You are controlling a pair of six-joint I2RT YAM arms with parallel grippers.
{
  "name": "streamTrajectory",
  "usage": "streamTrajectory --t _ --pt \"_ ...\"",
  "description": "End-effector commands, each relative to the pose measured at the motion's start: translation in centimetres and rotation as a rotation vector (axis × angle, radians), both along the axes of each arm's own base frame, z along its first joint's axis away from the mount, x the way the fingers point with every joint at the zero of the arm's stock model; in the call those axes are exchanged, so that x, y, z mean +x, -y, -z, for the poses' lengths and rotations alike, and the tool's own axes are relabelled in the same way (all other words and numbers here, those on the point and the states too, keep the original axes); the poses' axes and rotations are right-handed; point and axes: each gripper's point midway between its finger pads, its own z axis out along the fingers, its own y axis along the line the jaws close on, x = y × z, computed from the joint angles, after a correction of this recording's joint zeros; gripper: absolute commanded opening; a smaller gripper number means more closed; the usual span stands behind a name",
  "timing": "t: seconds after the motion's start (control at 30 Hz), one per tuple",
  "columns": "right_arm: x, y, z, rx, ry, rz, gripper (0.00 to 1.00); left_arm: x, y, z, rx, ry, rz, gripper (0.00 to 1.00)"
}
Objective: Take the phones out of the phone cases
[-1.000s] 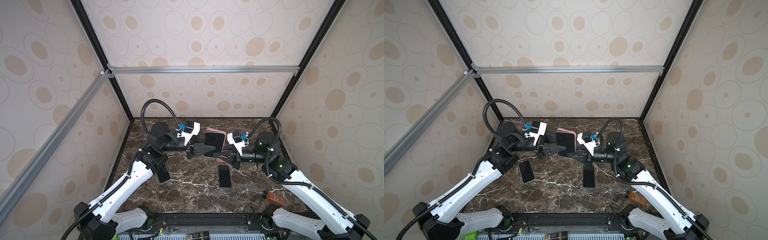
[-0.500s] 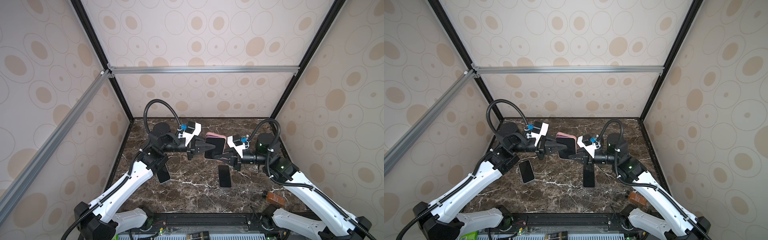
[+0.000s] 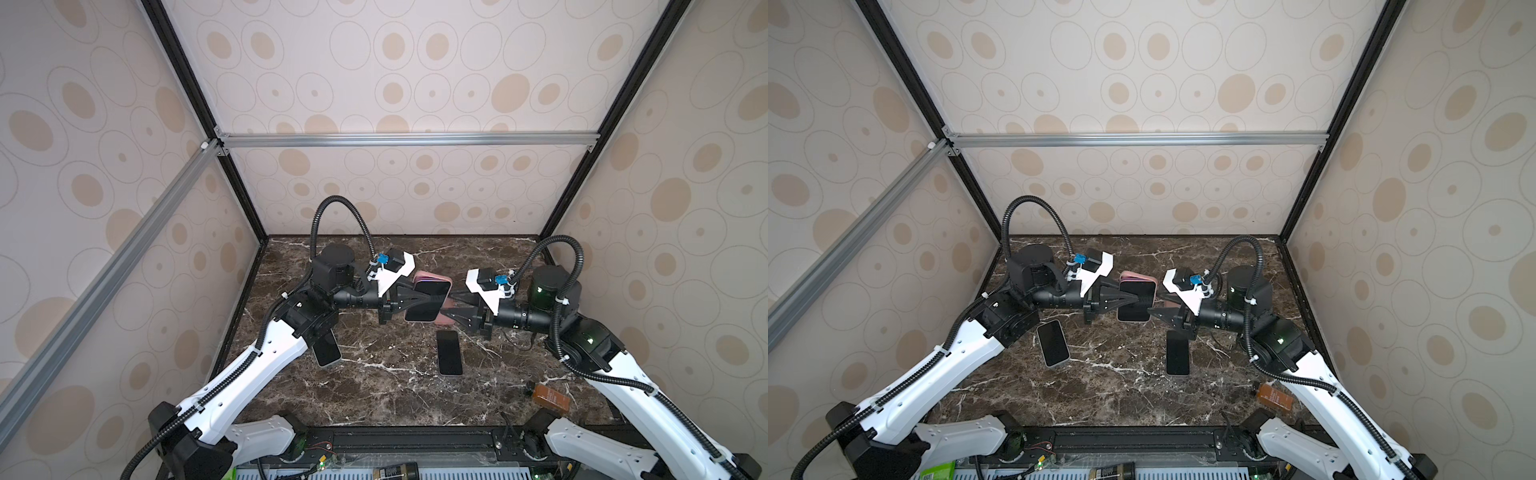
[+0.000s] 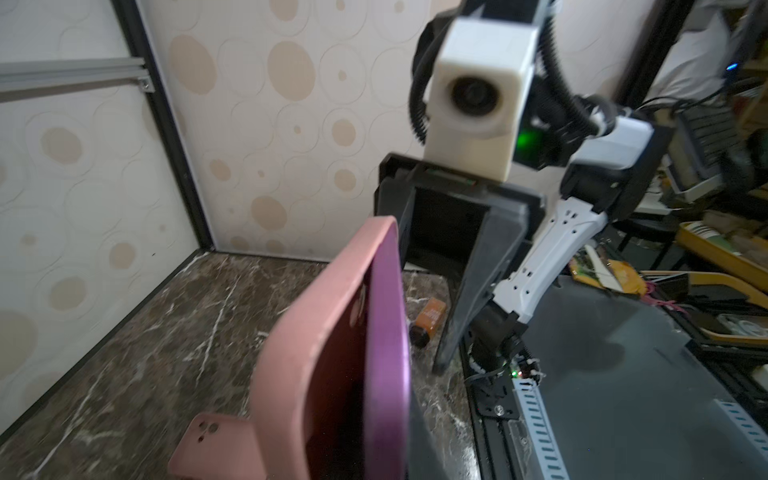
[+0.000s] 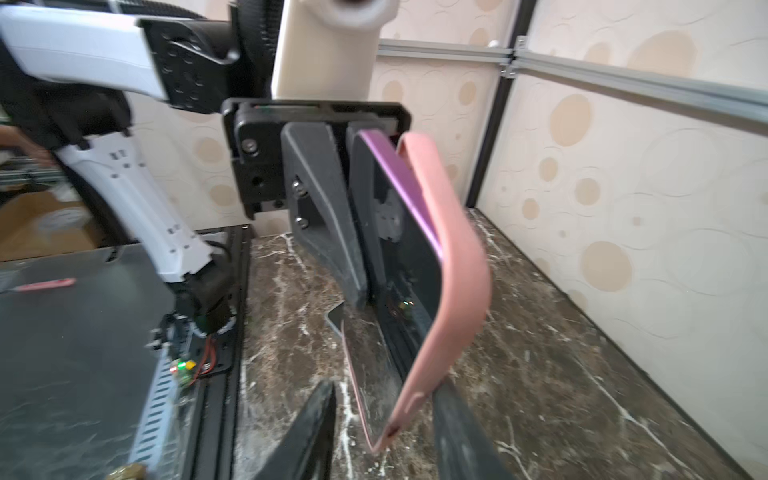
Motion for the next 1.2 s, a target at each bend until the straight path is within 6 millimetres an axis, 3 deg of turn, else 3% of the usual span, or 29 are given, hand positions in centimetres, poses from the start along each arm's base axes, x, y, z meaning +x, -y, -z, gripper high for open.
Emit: streamTrajectory --t 0.0,0.13,0.27,0.6,0.77,1.0,1.17 --pt "3.9 2.9 -1.4 0.037 0.017 0.297 0.46 2.9 -1.1 0.1 0.091 0.093 -0.165 0.00" --pt "5.4 4.3 -1.4 0.046 -0.019 0.421 0.47 4.6 -1.6 0.7 0.121 0.082 -0.265 0.00" --pt "5.0 3.3 -1.3 0.001 -0.101 0.353 0.47 4.8 -2.0 1.7 0.148 0.142 -0.279 0.00" --pt "2.2 -1.1 -1.5 -0.064 -0.269 -0.021 0.48 0.0 -0.8 4.1 0.202 0.315 0.043 0.00" --pt "1.8 -2.1 -0.1 -0.122 -0.302 -0.094 0.45 -0.6 -0.5 5.1 0.246 0.321 0.096 0.00" --pt "0.8 -3.4 -0.3 -0.104 -0.297 -0.161 0.46 -1.3 -0.1 5.5 0.257 0.331 0.131 0.00" --pt "0.7 -3.7 0.9 -0.148 -0.338 -0.166 0.45 -1.4 0.1 5.6 0.259 0.336 0.130 0.00"
